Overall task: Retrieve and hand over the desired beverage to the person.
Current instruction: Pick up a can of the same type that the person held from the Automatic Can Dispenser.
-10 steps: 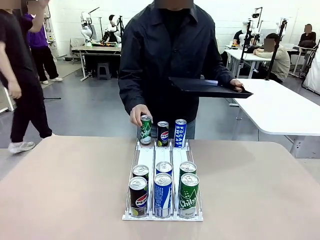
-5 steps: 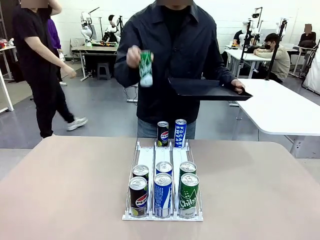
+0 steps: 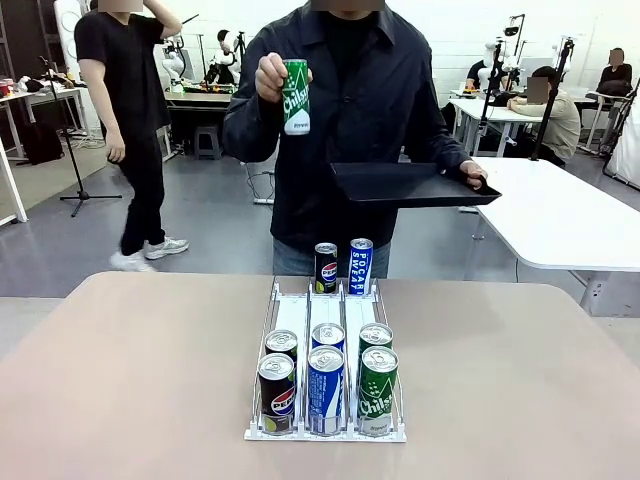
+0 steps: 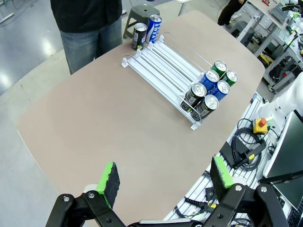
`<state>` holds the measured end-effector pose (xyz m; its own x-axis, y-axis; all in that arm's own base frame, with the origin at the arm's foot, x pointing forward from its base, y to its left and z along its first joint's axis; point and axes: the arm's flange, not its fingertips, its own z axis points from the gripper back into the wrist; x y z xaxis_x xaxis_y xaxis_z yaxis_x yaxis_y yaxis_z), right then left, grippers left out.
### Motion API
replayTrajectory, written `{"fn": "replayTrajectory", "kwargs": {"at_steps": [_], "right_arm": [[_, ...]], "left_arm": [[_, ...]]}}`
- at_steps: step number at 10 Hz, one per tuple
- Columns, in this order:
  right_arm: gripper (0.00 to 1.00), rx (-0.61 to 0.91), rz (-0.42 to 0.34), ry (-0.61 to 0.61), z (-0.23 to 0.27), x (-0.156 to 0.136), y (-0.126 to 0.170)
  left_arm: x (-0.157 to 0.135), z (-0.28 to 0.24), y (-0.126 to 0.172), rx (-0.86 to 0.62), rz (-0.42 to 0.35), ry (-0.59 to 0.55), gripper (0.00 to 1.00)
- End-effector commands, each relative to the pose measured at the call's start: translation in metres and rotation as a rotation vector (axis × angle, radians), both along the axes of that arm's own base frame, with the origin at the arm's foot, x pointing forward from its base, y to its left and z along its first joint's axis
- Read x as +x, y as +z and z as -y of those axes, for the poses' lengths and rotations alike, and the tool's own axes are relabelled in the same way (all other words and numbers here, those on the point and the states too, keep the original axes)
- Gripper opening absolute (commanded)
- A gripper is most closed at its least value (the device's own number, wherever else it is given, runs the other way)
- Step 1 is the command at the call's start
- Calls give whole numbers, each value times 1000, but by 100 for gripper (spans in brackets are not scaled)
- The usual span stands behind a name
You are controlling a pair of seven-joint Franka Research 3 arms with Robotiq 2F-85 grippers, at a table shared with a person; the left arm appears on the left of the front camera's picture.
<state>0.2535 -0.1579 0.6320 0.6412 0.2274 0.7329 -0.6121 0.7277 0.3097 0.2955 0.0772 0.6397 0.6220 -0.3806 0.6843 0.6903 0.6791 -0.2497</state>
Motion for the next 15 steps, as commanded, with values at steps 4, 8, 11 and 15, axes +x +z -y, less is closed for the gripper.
{"fn": "replayTrajectory", "kwargs": {"at_steps": [4, 8, 11, 15], "right_arm": [[100, 21, 10, 22, 0, 2, 1], [100, 21, 10, 22, 0, 2, 1], [100, 21, 10, 22, 0, 2, 1], [100, 21, 10, 22, 0, 2, 1]], "left_arm": [[-1, -2, 1, -5, 15, -20, 100], [-1, -2, 1, -5, 15, -20, 100], [-1, -2, 1, -5, 15, -20, 100], [-1, -2, 1, -5, 15, -20, 100]]}}
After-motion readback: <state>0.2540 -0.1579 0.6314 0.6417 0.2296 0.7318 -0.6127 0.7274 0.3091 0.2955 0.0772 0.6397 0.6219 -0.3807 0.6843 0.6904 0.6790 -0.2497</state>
